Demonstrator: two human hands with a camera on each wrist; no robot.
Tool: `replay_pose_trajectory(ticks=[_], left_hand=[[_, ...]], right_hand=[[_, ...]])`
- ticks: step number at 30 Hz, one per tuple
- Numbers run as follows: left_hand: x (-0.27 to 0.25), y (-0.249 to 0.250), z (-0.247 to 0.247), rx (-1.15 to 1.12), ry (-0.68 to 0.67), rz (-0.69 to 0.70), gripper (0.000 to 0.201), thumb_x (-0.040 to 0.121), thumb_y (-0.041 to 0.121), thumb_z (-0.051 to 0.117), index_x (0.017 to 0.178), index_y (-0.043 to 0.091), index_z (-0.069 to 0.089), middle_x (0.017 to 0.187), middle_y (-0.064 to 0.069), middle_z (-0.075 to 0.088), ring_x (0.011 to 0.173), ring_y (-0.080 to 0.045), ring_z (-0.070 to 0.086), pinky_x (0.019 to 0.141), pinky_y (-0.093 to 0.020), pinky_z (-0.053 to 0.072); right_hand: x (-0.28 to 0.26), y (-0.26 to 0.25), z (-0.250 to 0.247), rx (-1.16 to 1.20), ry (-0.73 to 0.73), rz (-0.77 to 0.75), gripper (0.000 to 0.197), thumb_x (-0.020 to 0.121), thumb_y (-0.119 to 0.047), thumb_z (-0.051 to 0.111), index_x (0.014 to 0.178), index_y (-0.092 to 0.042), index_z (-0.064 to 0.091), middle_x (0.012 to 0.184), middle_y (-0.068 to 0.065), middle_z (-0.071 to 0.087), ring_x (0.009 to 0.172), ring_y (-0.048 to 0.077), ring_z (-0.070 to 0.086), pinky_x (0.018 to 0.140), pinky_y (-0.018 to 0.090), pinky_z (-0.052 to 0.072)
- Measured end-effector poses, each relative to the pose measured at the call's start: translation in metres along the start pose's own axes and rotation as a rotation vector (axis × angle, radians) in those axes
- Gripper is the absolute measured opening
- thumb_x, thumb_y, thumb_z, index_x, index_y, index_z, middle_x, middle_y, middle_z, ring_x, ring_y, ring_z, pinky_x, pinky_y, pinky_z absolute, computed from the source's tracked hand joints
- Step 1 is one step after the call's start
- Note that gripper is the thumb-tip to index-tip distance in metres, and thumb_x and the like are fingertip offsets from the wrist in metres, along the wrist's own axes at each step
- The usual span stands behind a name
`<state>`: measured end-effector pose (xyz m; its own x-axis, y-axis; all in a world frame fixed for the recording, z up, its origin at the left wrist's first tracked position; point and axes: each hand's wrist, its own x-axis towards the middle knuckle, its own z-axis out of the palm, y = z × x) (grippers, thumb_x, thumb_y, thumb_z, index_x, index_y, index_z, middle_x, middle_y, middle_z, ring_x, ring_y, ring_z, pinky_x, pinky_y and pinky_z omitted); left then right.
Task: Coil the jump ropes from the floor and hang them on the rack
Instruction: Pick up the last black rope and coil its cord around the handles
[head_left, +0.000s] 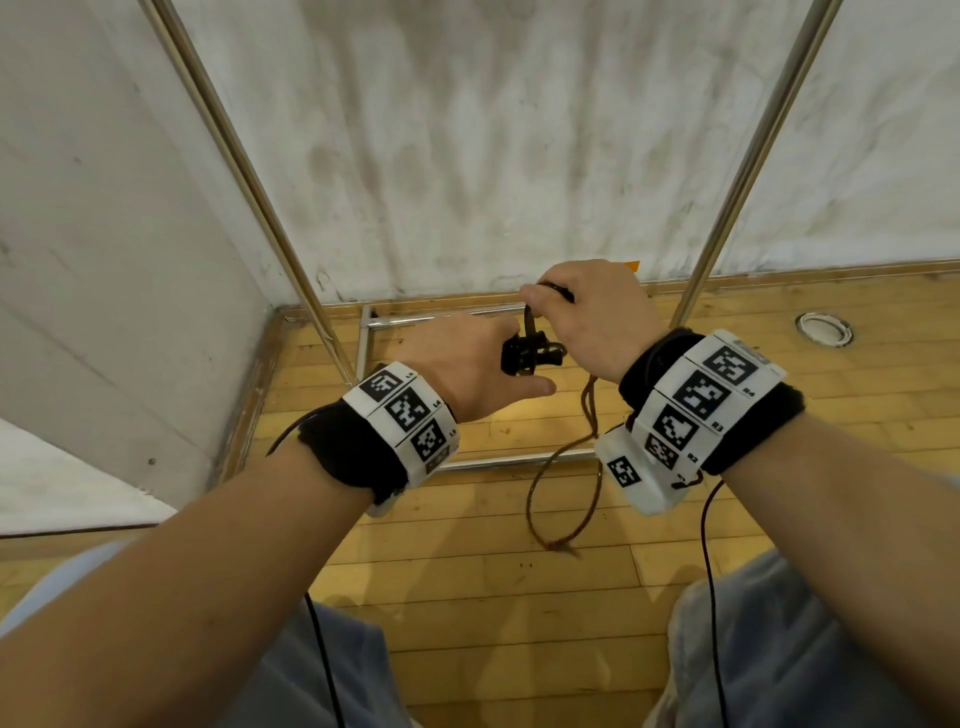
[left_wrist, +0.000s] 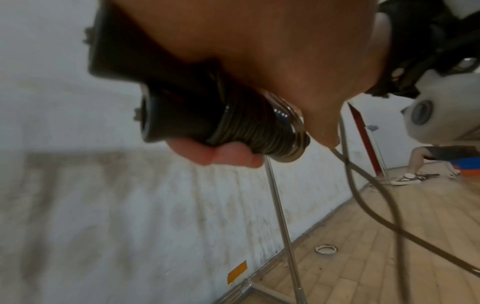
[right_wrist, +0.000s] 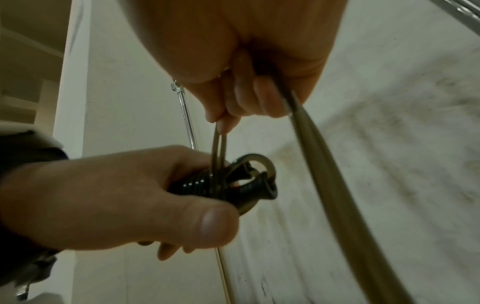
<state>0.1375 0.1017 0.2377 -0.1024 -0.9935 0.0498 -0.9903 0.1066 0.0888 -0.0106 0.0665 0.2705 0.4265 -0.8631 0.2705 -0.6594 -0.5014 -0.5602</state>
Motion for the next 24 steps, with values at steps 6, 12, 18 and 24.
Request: replay_pose_trajectory(ticks=[6, 12, 18, 24], left_hand=[[-0.006, 0.007, -0.004, -0.131, 0.092, 0.091, 0.026, 0.08, 0.057, 0.05, 0.091, 0.034, 0.056, 0.062, 0.014, 0.054, 0.052, -0.003, 0.048, 0.043, -0.02, 0.029], [-0.015, 0.001, -0.017, -0.308, 0.138, 0.239, 0.018, 0.082, 0.044, 0.062, 0.079, 0.036, 0.046, 0.059, 0.016, 0.05, 0.055, -0.008, 0.052, 0.048, -0.021, 0.033], [-0.019, 0.001, -0.029, -0.544, 0.192, 0.13, 0.014, 0.079, 0.049, 0.063, 0.082, 0.041, 0.052, 0.066, 0.017, 0.058, 0.062, -0.001, 0.057, 0.053, -0.016, 0.04], [-0.009, -0.009, -0.041, -0.776, 0.33, -0.086, 0.031, 0.084, 0.043, 0.066, 0.101, 0.026, 0.046, 0.079, 0.007, 0.063, 0.063, -0.012, 0.061, 0.059, -0.031, 0.052]], right_hand=[[0.009, 0.009, -0.006, 0.099, 0.031, 0.097, 0.042, 0.091, -0.038, 0.055, 0.08, 0.001, 0.067, 0.055, -0.001, 0.042, 0.048, 0.009, 0.037, 0.048, 0.02, 0.03], [0.012, 0.016, -0.006, 0.326, -0.039, 0.206, 0.038, 0.088, -0.042, 0.059, 0.073, -0.009, 0.07, 0.045, -0.005, 0.038, 0.04, 0.006, 0.031, 0.045, 0.018, 0.026], [0.01, 0.02, -0.002, 0.627, -0.14, 0.231, 0.04, 0.087, -0.045, 0.058, 0.07, -0.011, 0.069, 0.057, 0.012, 0.05, 0.052, 0.019, 0.042, 0.051, 0.028, 0.037], [-0.002, 0.005, 0.024, 0.454, -0.037, 0.088, 0.02, 0.097, -0.026, 0.044, 0.086, -0.031, 0.059, 0.061, -0.018, 0.054, 0.052, -0.003, 0.045, 0.049, 0.012, 0.033]])
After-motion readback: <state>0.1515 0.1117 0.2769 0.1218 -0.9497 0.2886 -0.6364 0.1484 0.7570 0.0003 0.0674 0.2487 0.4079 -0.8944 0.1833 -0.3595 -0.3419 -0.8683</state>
